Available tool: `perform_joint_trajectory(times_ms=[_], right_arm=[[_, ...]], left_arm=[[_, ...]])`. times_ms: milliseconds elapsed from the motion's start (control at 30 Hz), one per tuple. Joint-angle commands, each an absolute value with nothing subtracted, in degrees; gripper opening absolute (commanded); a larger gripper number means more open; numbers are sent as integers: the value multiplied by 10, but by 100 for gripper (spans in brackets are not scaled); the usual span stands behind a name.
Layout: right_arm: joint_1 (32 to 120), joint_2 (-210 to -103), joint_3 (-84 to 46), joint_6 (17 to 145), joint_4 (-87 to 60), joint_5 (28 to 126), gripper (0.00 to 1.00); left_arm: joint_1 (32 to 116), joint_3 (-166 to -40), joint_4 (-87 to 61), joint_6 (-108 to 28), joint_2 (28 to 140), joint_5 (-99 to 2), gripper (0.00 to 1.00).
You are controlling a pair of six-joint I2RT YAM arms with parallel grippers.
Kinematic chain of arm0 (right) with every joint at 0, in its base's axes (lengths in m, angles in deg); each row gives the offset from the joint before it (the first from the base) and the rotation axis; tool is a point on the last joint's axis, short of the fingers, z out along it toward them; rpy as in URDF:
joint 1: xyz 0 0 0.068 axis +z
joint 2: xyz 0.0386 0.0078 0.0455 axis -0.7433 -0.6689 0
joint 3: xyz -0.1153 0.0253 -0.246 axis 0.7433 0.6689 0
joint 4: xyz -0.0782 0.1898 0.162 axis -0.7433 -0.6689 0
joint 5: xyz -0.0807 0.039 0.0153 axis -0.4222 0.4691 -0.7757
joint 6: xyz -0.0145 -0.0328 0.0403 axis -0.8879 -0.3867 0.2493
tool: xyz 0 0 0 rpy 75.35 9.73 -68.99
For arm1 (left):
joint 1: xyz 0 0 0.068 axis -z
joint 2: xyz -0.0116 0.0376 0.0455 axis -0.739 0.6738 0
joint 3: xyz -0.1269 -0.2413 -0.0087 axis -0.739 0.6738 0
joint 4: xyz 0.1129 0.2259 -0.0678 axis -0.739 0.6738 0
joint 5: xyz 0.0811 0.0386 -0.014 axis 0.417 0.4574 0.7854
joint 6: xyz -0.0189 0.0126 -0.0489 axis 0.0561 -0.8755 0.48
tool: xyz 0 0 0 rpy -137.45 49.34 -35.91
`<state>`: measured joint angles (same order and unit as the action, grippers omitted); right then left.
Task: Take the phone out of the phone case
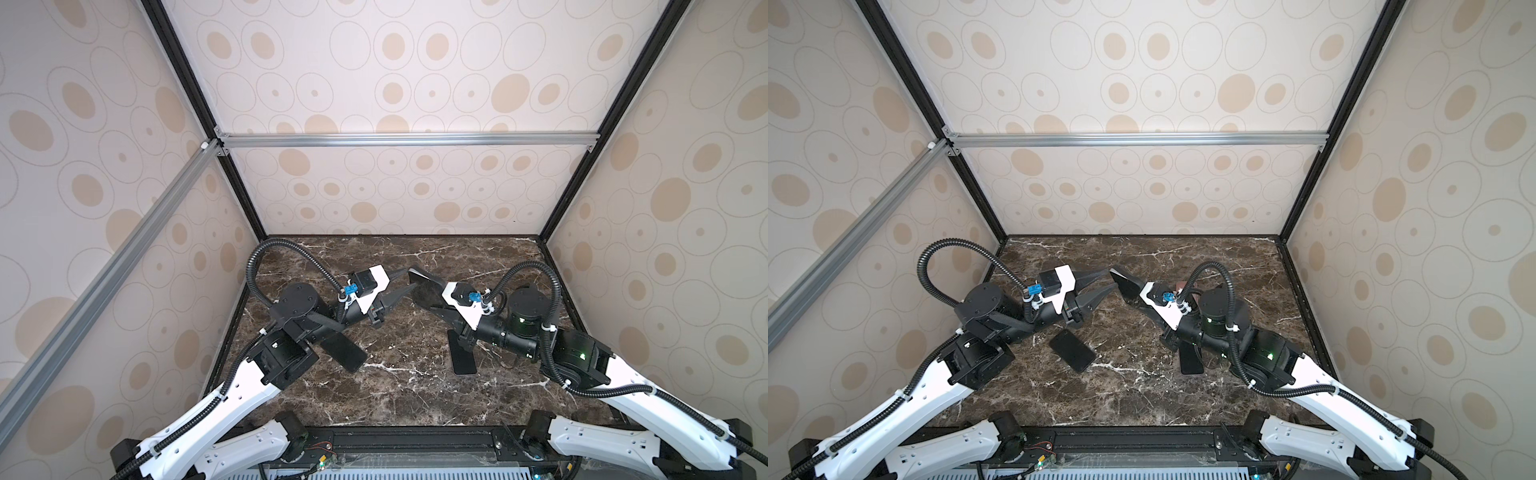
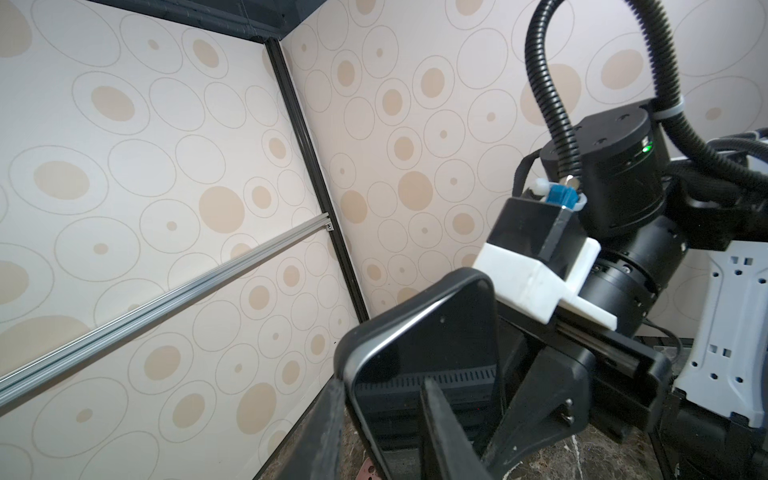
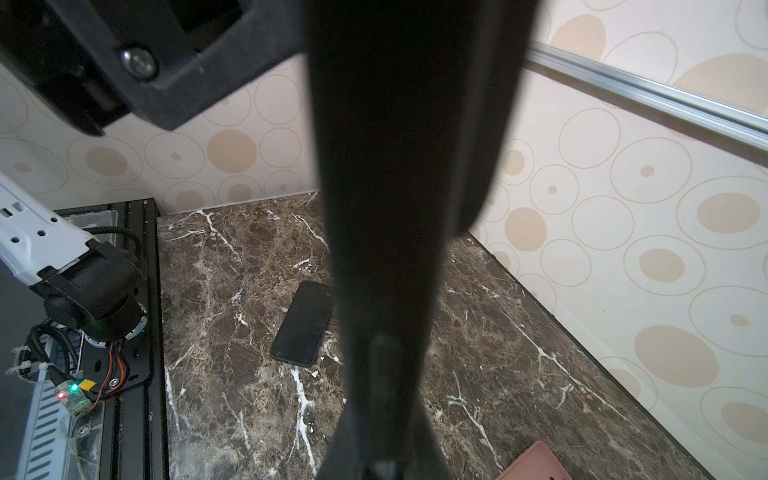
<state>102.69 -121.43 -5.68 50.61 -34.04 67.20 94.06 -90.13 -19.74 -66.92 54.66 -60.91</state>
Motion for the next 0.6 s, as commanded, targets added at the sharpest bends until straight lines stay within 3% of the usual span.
perform_joint_trajectory(times_ms=[0,567], right_arm=[[1032,-1214,-74,495,-323,687,0],[1031,-1233,-102,484,-362,746,0]], left_arm=[[947,-903,-208,-686,547,-612,30],[947,-908,-183,-680,564,-673,25]])
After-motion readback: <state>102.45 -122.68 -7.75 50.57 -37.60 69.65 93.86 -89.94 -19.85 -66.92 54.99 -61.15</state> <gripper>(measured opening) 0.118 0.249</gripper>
